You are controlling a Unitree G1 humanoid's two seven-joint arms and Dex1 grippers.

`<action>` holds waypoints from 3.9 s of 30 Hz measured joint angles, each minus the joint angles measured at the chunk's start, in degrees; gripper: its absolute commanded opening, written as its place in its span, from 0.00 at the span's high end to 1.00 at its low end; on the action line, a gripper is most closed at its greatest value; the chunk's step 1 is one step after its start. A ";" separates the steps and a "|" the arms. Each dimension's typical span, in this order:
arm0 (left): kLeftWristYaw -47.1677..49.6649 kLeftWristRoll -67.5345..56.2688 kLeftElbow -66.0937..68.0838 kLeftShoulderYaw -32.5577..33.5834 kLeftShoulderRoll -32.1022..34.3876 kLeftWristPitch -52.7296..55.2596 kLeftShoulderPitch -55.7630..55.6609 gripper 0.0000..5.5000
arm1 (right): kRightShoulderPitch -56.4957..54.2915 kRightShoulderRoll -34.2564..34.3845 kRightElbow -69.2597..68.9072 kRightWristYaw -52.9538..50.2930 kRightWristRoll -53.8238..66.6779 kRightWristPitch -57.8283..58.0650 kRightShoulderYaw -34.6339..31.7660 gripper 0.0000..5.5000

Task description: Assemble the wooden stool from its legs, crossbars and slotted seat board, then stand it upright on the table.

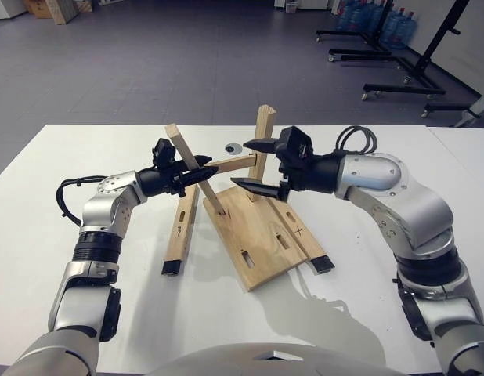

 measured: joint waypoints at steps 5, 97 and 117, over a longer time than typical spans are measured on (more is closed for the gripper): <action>0.30 -0.07 0.06 -0.04 -0.23 0.64 -0.29 0.63 | -2.27 2.48 2.44 -2.81 -2.73 -0.98 1.69 0.60; 1.13 0.68 -3.08 -6.08 -0.42 0.95 0.71 0.63 | -5.38 19.81 20.88 -12.59 -25.37 -7.56 6.86 0.97; 3.02 3.23 -5.30 -9.89 -0.43 -2.15 1.12 0.63 | -8.58 20.18 20.22 -13.23 -17.91 -3.34 -2.17 0.97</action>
